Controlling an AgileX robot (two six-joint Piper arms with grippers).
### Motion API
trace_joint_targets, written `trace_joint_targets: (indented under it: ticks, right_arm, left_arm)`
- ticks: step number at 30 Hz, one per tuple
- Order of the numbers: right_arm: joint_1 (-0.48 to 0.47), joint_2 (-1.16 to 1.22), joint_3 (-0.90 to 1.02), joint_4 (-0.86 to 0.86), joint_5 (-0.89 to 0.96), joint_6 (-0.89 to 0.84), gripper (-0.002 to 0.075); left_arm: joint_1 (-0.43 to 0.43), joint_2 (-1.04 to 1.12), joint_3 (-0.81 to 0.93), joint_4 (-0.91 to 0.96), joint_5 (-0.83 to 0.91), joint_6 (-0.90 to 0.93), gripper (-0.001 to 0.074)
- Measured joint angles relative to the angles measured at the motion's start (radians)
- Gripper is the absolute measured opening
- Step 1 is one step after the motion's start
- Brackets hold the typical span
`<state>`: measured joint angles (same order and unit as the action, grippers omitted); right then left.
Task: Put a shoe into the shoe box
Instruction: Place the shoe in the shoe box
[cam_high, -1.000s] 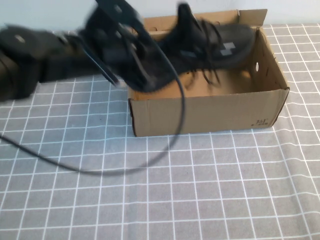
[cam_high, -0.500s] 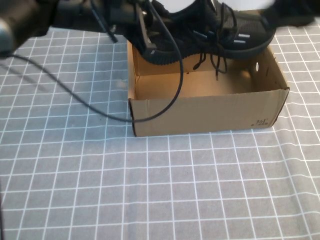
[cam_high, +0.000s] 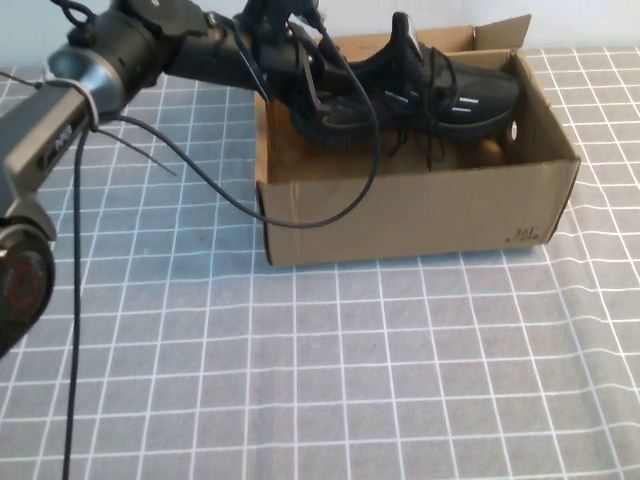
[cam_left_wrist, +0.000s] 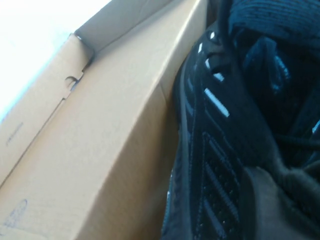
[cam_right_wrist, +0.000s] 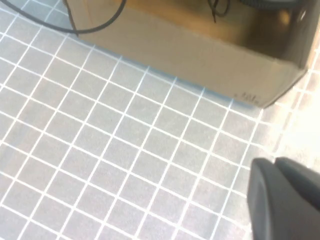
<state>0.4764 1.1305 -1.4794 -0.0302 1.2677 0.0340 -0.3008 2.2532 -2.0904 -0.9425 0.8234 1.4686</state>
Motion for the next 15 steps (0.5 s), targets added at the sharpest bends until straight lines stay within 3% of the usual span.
trace_joint_targets:
  ticks: [15]
  right_arm:
    - [0.0,-0.017,0.05,-0.004,-0.033,0.005,-0.0016]
  left_arm:
    - [0.002,0.064,-0.009,0.0,0.009,0.015,0.005]
